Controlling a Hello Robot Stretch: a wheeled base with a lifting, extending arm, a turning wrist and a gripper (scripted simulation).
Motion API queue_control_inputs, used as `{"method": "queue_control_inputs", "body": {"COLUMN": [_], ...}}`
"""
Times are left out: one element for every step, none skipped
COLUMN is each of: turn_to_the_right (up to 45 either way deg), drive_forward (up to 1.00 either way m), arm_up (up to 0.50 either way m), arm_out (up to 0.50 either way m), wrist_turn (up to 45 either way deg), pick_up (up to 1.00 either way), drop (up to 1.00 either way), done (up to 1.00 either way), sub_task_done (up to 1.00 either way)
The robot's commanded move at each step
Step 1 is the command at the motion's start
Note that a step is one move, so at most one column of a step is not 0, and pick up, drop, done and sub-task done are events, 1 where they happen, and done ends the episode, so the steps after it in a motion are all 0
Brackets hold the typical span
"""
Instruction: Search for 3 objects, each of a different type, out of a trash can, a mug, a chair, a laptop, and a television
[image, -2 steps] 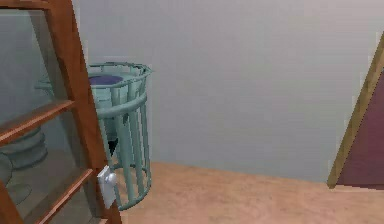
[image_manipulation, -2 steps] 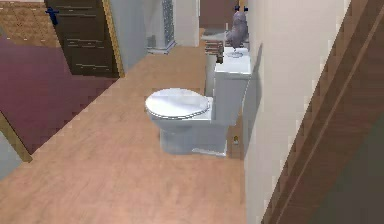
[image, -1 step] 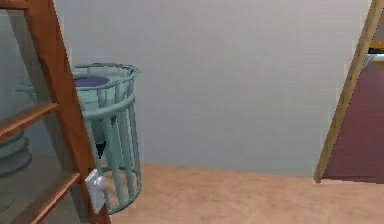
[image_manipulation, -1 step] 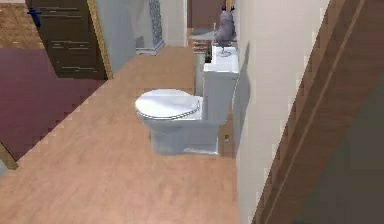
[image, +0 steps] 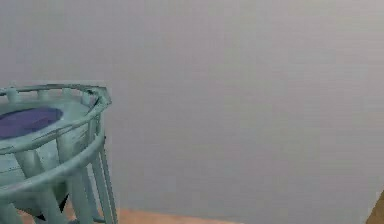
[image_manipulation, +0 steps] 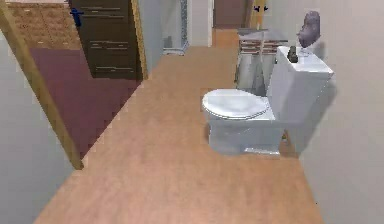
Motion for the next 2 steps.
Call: {"method": "queue_control_inputs", "body": {"turn_to_the_right": [-39.0, 0.0], "drive_forward": [0.0, 0.0], "arm_up": [0.0, 0.0], "arm_out": [0.0, 0.0], "wrist_turn": [0.0, 0.0], "pick_up": [0.0, 0.0], "drop": [0.0, 0.0], "done": [0.0, 1.0], "sub_task_done": [0.0, 0.0]}}
